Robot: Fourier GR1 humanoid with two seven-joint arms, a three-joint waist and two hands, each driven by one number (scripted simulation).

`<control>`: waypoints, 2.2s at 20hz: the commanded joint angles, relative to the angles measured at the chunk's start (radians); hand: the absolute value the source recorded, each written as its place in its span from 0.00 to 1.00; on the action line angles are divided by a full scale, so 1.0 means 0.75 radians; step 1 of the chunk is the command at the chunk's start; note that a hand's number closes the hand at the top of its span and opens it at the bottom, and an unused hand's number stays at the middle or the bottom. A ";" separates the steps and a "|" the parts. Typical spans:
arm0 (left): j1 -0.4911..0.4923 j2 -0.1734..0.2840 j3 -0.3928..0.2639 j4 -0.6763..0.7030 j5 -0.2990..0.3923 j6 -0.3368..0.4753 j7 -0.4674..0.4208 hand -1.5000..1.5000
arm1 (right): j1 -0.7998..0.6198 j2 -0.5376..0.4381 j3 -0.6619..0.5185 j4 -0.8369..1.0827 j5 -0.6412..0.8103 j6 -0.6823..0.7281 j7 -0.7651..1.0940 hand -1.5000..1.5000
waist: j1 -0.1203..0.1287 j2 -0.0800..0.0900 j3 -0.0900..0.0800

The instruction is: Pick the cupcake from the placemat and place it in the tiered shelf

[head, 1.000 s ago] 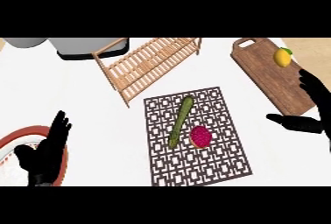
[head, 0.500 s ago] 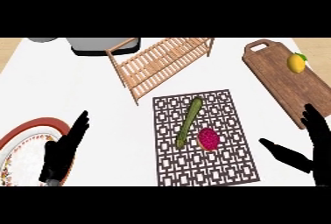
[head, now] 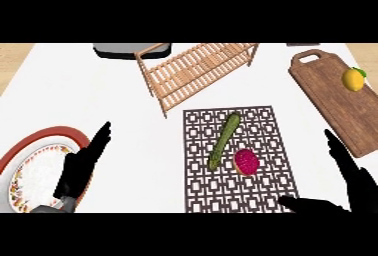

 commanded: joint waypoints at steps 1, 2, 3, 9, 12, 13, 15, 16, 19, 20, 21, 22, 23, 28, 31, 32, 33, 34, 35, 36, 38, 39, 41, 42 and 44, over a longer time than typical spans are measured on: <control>-0.020 0.005 -0.019 -0.021 -0.004 -0.022 0.033 0.50 | -0.046 -0.252 0.045 0.006 0.186 0.175 0.302 0.00 | 0.036 0.005 -0.010; -0.015 0.023 -0.014 -0.018 -0.020 -0.026 0.001 0.50 | -0.073 -0.264 0.061 0.024 0.230 0.199 0.395 0.00 | 0.051 0.007 -0.008; -0.011 -0.014 -0.041 -0.017 -0.031 -0.003 0.020 0.50 | -0.103 -0.293 0.081 0.017 0.256 0.256 0.477 0.00 | 0.054 0.008 -0.007; -0.060 -0.044 -0.040 0.007 -0.039 -0.005 0.023 0.50 | -0.400 -0.210 0.218 0.007 0.414 0.509 0.961 0.00 | 0.078 0.010 0.000; -0.083 0.008 0.005 0.026 0.003 -0.080 0.027 0.50 | -0.561 -0.036 0.301 0.084 0.422 0.591 1.060 0.00 | 0.092 0.013 0.001; -0.067 -0.047 -0.024 0.036 -0.024 -0.039 0.002 0.50 | -0.593 0.012 0.317 0.129 0.419 0.612 1.070 0.00 | 0.075 0.011 0.003; -0.108 -0.056 -0.011 0.039 -0.020 -0.032 0.037 0.50 | -0.645 0.108 0.323 0.213 0.399 0.621 1.100 0.00 | 0.064 0.011 0.004; -0.058 -0.020 -0.004 0.029 -0.029 -0.040 0.002 0.50 | -0.646 0.152 0.337 0.244 0.404 0.633 1.110 0.00 | 0.073 0.007 0.003; -0.057 -0.030 0.000 0.046 -0.008 -0.062 0.018 0.50 | -0.702 0.235 0.294 0.369 0.405 0.677 1.111 0.00 | 0.053 0.005 0.002; -0.085 -0.022 0.000 0.030 -0.018 -0.060 0.033 0.50 | -0.719 0.293 0.321 0.444 0.417 0.674 1.112 0.00 | 0.059 0.007 0.004; -0.107 -0.042 0.007 0.071 -0.041 -0.024 0.023 0.50 | -0.708 0.298 0.317 0.434 0.422 0.710 1.112 0.00 | 0.032 0.003 0.002; -0.064 -0.039 0.008 0.053 -0.031 -0.025 0.023 0.50 | -0.653 0.332 0.361 0.448 0.482 0.675 1.112 0.00 | 0.025 -0.003 0.004; -0.081 -0.002 0.052 0.094 0.000 -0.071 0.001 0.50 | -0.715 0.358 0.296 0.484 0.452 0.723 1.112 0.00 | 0.025 0.001 0.002; -0.043 -0.054 0.039 0.128 -0.031 -0.027 -0.041 0.50 | -0.705 0.482 0.305 0.596 0.618 0.733 1.112 0.00 | -0.001 -0.005 0.003; -0.018 -0.042 0.034 0.101 -0.040 -0.033 -0.051 0.50 | -0.779 0.543 0.234 0.674 0.682 0.804 1.112 0.00 | 0.006 -0.006 0.003; -0.010 -0.038 0.029 0.048 -0.023 -0.044 -0.008 0.50 | -0.663 0.558 0.287 0.615 0.733 0.784 1.112 0.00 | -0.012 -0.015 0.005; -0.004 -0.051 0.018 0.071 -0.042 -0.032 -0.018 0.50 | -0.751 0.572 0.227 0.701 0.733 0.811 1.112 0.00 | 0.005 -0.006 0.006; -0.022 -0.004 0.052 0.018 -0.004 -0.076 0.010 0.50 | -0.738 0.628 0.240 0.728 0.784 0.797 1.112 0.00 | 0.010 -0.008 0.006; -0.048 -0.022 0.062 0.073 -0.021 -0.052 -0.003 0.50 | -0.700 0.598 0.253 0.723 0.790 0.816 1.112 0.00 | -0.004 -0.005 0.007; -0.039 -0.041 0.025 0.014 -0.037 -0.041 0.031 0.50 | -0.720 0.620 0.231 0.727 0.793 0.849 1.112 0.00 | 0.002 -0.007 0.008; -0.047 -0.077 0.020 0.066 -0.057 -0.016 0.005 0.50 | -0.726 0.675 0.193 0.742 0.833 0.886 1.112 0.00 | -0.007 -0.005 0.007; -0.043 -0.072 0.034 0.080 -0.055 -0.017 0.003 0.50 | -0.687 0.701 0.211 0.751 0.860 0.850 1.113 0.00 | -0.005 -0.004 0.007; -0.072 -0.062 0.052 0.067 -0.050 -0.031 0.010 0.50 | -0.680 0.732 0.182 0.715 0.894 0.893 1.113 0.00 | -0.011 -0.005 0.008; -0.005 -0.046 0.054 0.105 -0.040 -0.065 -0.052 0.50 | -0.638 0.745 0.213 0.712 0.931 0.907 1.113 0.00 | -0.009 -0.006 0.007; -0.027 -0.073 0.046 0.105 -0.067 -0.030 -0.042 0.50 | -0.704 0.735 0.137 0.760 0.903 0.948 1.112 0.00 | 0.001 -0.001 0.008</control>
